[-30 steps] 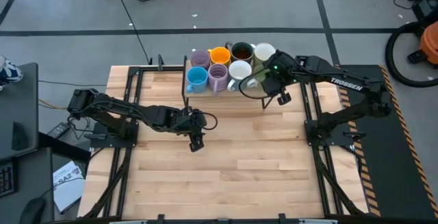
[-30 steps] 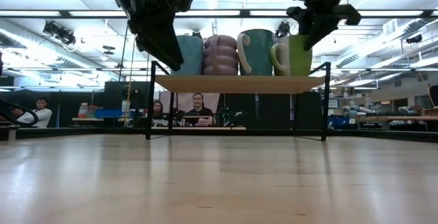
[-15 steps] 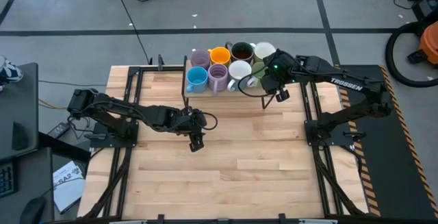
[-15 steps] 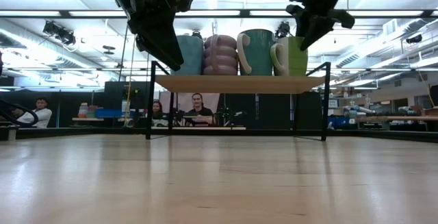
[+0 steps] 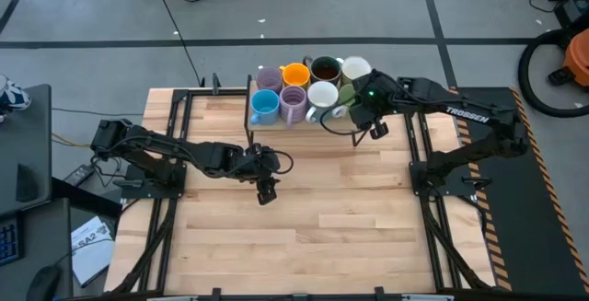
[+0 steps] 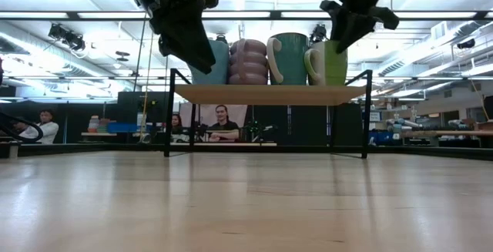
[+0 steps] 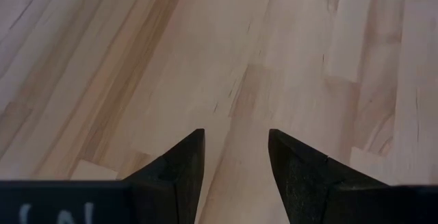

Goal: Place coffee mugs
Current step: Put the light green mug on the shelf, then return to Home Position

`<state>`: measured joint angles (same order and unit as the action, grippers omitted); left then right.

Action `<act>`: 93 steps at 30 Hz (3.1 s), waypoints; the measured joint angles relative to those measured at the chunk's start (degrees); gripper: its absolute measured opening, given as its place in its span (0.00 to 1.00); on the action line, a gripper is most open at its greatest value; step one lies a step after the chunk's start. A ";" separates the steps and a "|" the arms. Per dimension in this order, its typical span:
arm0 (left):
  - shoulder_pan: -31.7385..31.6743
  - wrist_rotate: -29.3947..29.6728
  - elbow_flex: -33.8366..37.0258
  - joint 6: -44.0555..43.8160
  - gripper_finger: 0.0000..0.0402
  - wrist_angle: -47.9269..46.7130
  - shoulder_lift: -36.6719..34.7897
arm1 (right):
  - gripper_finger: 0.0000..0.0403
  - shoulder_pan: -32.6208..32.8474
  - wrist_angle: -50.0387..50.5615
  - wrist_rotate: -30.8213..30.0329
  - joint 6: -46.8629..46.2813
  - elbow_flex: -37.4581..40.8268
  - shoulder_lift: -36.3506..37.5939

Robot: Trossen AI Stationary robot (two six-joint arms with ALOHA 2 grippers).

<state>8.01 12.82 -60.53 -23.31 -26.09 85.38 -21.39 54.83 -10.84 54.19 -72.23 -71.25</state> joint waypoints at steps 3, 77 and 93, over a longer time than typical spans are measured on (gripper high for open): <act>0.00 0.00 0.00 0.02 0.42 0.00 0.00 | 0.32 0.14 -0.43 -1.24 0.02 0.00 0.64; 0.20 -4.09 52.48 19.83 0.42 18.10 -85.16 | 0.32 8.46 -43.82 18.00 -52.12 39.07 40.15; 0.13 -4.38 60.02 19.45 0.42 29.19 -85.02 | 0.32 8.40 -55.75 17.99 -54.73 56.59 53.29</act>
<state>8.14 8.44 -0.51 -3.86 3.10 0.36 -12.99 -0.92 7.16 -0.54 -15.64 -17.96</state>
